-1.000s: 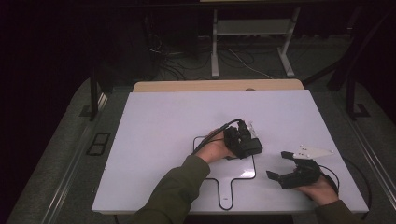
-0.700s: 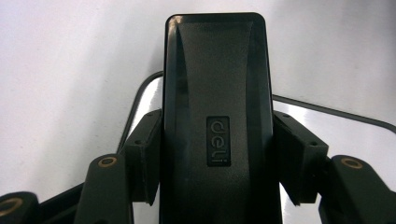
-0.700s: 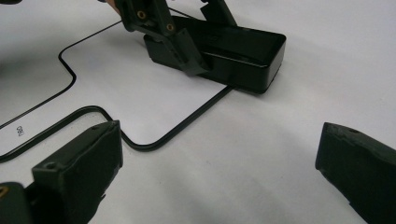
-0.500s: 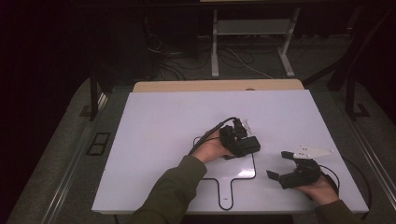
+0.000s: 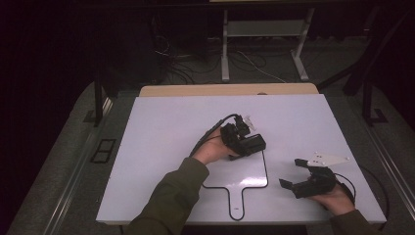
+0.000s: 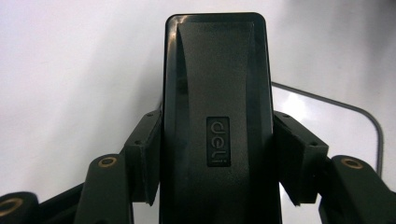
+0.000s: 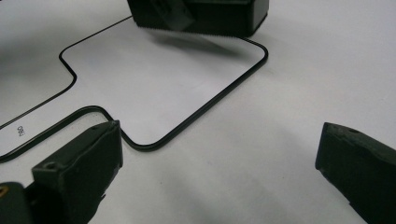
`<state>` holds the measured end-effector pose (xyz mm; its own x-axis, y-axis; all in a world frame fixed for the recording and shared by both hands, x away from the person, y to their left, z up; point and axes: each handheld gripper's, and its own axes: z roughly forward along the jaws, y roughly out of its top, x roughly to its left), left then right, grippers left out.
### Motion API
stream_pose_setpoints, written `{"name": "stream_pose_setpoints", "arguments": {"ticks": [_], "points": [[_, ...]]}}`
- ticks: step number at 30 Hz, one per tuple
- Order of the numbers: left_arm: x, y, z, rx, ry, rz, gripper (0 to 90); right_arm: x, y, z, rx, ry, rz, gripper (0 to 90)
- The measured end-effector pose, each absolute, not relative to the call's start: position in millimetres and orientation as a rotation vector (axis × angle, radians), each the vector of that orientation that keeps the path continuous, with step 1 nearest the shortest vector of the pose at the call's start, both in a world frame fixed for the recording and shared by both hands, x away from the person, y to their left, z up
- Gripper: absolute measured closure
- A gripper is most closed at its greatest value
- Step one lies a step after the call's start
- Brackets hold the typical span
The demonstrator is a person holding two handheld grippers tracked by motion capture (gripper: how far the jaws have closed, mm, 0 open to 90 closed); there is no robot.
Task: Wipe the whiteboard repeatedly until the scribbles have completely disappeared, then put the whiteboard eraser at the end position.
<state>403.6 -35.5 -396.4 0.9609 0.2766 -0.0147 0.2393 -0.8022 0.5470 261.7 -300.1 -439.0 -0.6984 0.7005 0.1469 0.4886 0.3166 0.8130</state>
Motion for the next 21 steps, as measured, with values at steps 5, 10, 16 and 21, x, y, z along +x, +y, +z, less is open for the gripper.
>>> {"name": "stream_pose_setpoints", "arguments": {"ticks": [5,10,16,21], "points": [[420,-23,-389,2.524,0.427,0.101,38.9,262,-300,-439,1.083,2.352,1.328,0.0],[436,-11,-386,2.516,0.504,0.117,38.9,261,-300,-439,1.090,2.350,1.338,0.0],[459,-3,-383,2.513,0.571,0.140,38.9,262,-299,-439,1.086,2.356,1.342,0.0],[479,-1,-385,2.495,0.635,0.157,38.9,263,-300,-439,1.089,2.352,1.351,0.0]]}}
